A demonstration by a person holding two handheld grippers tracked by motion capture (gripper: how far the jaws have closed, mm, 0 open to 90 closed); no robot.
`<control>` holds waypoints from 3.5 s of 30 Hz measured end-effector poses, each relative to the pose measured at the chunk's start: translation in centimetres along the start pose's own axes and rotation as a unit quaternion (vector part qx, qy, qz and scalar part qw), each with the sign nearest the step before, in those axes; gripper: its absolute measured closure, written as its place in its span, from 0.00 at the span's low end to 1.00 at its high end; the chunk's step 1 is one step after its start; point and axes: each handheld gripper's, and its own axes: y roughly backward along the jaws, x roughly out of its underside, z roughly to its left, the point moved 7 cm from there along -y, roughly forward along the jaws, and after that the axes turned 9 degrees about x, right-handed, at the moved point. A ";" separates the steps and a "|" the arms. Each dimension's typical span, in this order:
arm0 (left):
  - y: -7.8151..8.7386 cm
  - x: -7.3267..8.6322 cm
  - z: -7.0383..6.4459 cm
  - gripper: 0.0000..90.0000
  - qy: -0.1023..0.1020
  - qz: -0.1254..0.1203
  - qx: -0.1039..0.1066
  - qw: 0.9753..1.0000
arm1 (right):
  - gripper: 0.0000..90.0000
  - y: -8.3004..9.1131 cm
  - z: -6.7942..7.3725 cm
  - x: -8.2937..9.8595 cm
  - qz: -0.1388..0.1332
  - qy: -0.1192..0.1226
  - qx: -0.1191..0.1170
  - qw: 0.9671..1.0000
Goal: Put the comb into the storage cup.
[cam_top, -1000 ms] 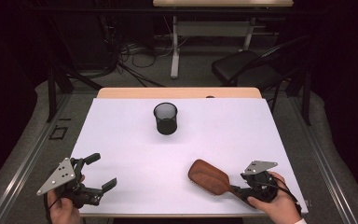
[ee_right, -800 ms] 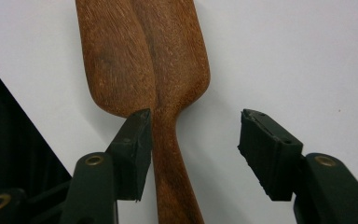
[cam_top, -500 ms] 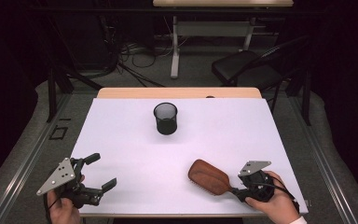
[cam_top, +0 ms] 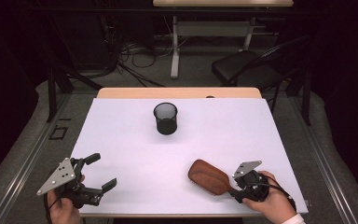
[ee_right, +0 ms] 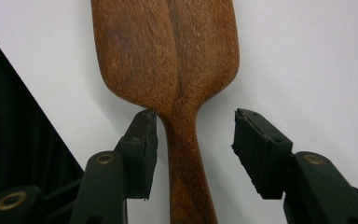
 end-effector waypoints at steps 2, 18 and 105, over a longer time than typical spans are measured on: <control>0.0 0.0 0.0 0.00 -0.001 0.001 0.000 1.000 | 0.56 -0.2 0.0 0.1 0.004 0.003 -0.001 1.000; 0.0 0.0 0.0 0.00 0.000 0.001 0.001 1.000 | 0.64 -1.5 0.8 0.5 0.023 0.045 -0.003 0.999; 0.0 0.1 0.1 0.00 0.002 -0.001 -0.001 1.000 | 0.80 -2.3 1.1 0.2 0.029 0.066 -0.003 0.997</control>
